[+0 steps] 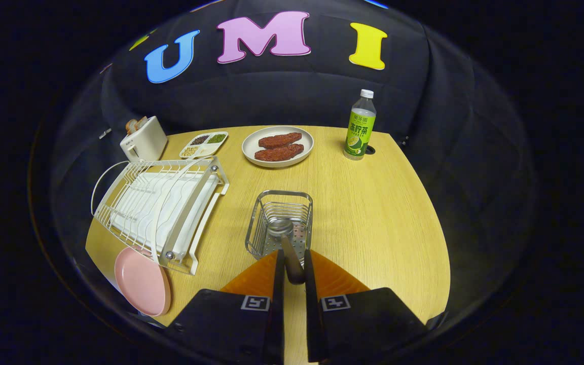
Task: Take the plate from the dish rack, then take the spoon from the basket and place it into the plate.
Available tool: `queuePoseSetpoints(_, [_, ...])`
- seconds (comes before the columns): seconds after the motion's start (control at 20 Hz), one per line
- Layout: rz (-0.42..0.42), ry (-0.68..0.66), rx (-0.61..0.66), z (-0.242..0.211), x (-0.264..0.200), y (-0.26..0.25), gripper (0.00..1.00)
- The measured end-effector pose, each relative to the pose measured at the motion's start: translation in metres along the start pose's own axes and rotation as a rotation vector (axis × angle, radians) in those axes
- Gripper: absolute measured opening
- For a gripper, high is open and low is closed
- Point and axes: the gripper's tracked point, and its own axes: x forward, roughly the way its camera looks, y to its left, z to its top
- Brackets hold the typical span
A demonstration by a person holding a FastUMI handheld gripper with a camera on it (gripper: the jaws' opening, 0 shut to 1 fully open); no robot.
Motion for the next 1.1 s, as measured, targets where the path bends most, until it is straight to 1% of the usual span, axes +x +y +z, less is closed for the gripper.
queuePoseSetpoints(0.15, [0.011,0.004,-0.005,0.001,0.000,0.005,0.11])
queuePoseSetpoints(0.2, [0.014,0.008,0.004,0.002,-0.004,0.007,0.09])
queuePoseSetpoints(0.4, [0.012,0.011,0.040,0.017,-0.020,0.004,0.09])
queuePoseSetpoints(0.55, [-0.014,-0.002,0.022,0.032,-0.041,-0.005,0.09])
queuePoseSetpoints(0.7, [-0.004,-0.053,0.028,0.056,-0.072,0.002,0.09])
queuePoseSetpoints(0.8, [0.010,-0.091,0.004,0.072,-0.097,0.011,0.09])
queuePoseSetpoints(0.85, [0.021,-0.111,-0.011,0.080,-0.110,0.019,0.09])
queuePoseSetpoints(0.95, [0.067,-0.149,-0.030,0.095,-0.141,0.051,0.09])
queuePoseSetpoints(1.1, [0.182,-0.181,-0.042,0.109,-0.173,0.102,0.09])
